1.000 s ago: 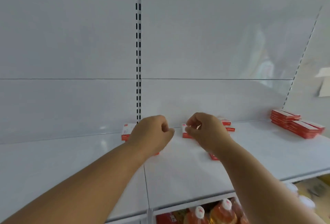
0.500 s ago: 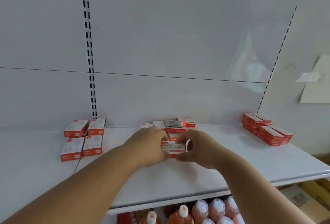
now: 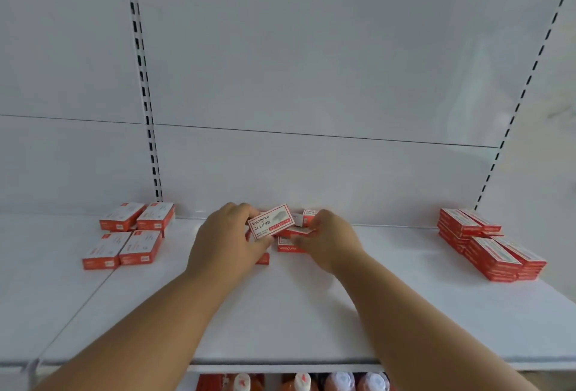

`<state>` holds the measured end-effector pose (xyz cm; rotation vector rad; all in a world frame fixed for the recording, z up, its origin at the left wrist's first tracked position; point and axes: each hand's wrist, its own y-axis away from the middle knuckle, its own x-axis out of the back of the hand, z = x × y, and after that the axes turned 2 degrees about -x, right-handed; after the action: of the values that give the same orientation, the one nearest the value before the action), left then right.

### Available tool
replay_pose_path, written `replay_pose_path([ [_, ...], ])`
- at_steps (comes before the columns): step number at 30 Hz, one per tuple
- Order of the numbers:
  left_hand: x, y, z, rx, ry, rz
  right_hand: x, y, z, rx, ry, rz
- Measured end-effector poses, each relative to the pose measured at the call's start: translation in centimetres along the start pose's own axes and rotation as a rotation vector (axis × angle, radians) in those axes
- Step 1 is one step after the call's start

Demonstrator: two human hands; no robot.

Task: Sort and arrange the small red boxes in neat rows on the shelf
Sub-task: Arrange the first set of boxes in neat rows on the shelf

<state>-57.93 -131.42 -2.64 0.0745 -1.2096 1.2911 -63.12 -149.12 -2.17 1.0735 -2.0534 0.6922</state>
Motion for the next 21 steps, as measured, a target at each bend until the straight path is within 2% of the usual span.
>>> replay_pose_path([
  [4, -0.3, 0.3, -0.9, 0.011, 0.077, 0.059, -0.1, 0.2, 0.7, -0.020, -0.089, 0.071],
  [7, -0.2, 0.2, -1.2, 0.028, 0.200, 0.068, 0.5, 0.9, 0.8, -0.028, -0.457, 0.067],
  [11, 0.2, 0.3, -1.3, 0.073, 0.386, 0.011, 2.1, 1.7, 0.2, -0.060, -1.028, -0.056],
  [15, 0.6, 0.2, -1.2, 0.163, 0.556, -0.048, 2.3, 3.6, -0.6, -0.138, -1.372, -0.033],
  [21, 2.0, 0.6, 0.4, 0.226, 0.810, -0.111, 1.0, 7.2, -1.7, -0.190, -1.676, 0.049],
])
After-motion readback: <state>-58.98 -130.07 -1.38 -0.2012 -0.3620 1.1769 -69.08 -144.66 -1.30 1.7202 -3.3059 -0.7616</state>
